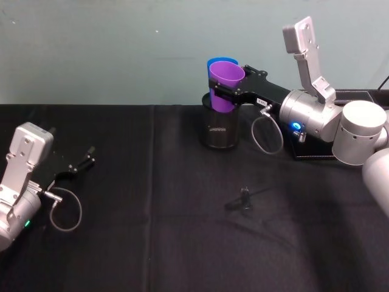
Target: Pick up one cup with a gripper and tap it against the other cup.
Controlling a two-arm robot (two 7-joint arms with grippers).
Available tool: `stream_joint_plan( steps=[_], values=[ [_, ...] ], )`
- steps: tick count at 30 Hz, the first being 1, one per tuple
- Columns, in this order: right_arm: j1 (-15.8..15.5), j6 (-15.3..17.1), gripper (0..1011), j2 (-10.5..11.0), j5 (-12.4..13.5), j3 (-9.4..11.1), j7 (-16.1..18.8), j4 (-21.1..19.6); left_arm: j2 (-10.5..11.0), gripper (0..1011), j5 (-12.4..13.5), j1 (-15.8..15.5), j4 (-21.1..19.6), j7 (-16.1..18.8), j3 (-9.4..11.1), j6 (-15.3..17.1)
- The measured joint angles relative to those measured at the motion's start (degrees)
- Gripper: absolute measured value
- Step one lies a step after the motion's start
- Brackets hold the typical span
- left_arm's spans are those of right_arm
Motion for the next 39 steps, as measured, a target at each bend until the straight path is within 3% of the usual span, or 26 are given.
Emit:
stream_joint_plan(
  steps=[21,31,39],
  values=[
    [-0.1,0.0,722,0.0,0.0,0.0,0.0,-0.2,0.0,1000,0.0,0.0,0.0,0.0,0.0,0.0],
    [-2.4,0.2,722,1.1,-0.5,0.2,-0.9,-4.0,0.0,1000,0.0,0.0,0.0,0.0,0.0,0.0],
    [-6.4,1.1,723,2.6,0.1,0.4,-1.5,-9.4,0.0,1000,0.0,0.0,0.0,0.0,0.0,0.0]
  ],
)
